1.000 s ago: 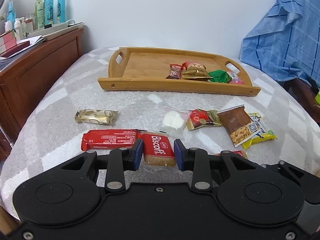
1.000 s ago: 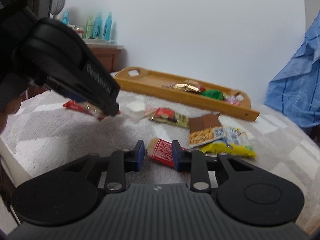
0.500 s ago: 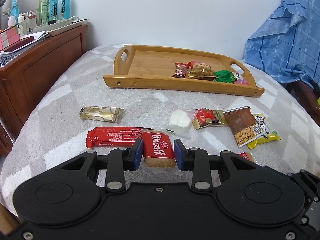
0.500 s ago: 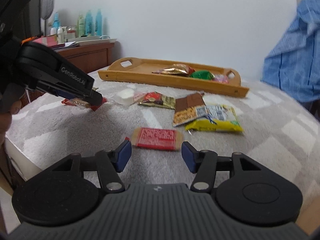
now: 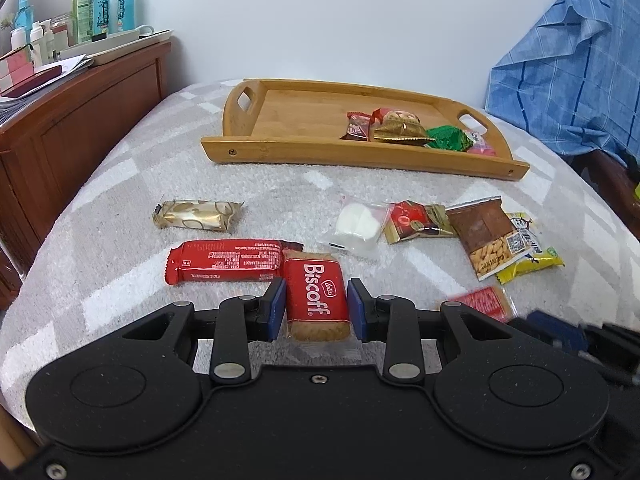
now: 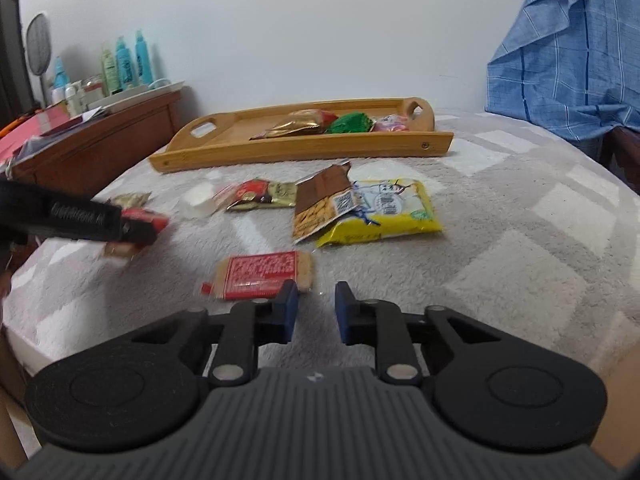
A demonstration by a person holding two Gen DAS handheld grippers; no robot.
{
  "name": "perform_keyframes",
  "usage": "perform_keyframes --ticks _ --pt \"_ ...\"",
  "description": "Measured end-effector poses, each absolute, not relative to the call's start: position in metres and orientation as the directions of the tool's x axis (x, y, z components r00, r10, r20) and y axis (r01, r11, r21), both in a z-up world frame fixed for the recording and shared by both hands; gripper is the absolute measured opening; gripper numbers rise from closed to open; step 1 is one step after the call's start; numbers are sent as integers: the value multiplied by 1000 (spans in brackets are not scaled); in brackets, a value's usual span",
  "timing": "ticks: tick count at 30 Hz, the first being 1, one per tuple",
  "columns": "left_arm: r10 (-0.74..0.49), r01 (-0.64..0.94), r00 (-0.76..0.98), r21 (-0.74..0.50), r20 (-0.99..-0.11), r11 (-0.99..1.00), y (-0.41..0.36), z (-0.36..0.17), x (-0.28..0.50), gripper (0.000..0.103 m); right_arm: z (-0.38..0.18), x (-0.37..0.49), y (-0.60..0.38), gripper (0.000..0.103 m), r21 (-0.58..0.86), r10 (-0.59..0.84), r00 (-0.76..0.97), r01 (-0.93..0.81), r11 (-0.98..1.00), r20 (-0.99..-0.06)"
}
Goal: Organize snacks
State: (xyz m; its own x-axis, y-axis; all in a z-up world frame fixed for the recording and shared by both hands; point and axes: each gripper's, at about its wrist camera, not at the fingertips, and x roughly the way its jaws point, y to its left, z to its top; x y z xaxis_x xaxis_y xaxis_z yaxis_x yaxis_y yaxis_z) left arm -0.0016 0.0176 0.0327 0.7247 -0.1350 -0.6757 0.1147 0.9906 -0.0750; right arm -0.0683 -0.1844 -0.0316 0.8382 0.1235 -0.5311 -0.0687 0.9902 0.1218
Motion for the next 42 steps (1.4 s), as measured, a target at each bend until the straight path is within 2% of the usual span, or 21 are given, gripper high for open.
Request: perform_keyframes --ticks 8,10,14,17,19,21,24,27,32,36,42 --pt "-135 113 721 -76 -680 991 17 31 -2 32 -28 -31 -175 35 69 110 848 -87 994 -518" --pt "-136 113 719 -78 -681 990 18 31 -2 32 -26 -22 -177 45 76 101 851 -72 995 -516" --pt "-139 113 716 -82 -684 990 19 30 -3 32 -22 -14 -186 48 89 83 852 -43 995 -516" --pt "-141 112 715 -86 -685 990 20 29 -2 31 -20 -19 -190 69 138 160 841 -103 985 -517" --pt "-142 109 715 -91 -684 990 22 28 -1 31 -21 -23 -184 71 131 180 832 -130 983 -524" --pt "-144 108 716 -96 -683 990 23 29 -1 31 -22 -24 -173 81 104 182 829 -149 983 -529" --pt "-145 105 723 -100 -676 989 25 32 -1 31 -25 -19 -159 83 95 189 825 -163 982 -533" --pt "-143 99 731 -103 -668 990 28 36 0 31 -29 -11 -146 90 65 170 835 -160 985 -523" --pt "-141 88 737 -113 -662 990 32 39 1 31 -36 -1 -131 83 5 123 854 -140 990 -506" --pt "-141 89 737 -112 -661 990 32 39 3 31 -38 -6 -128 69 -33 95 872 -127 991 -481" --pt "-143 93 741 -112 -656 989 31 42 5 31 -35 -18 -134 65 -28 109 874 -139 990 -474"
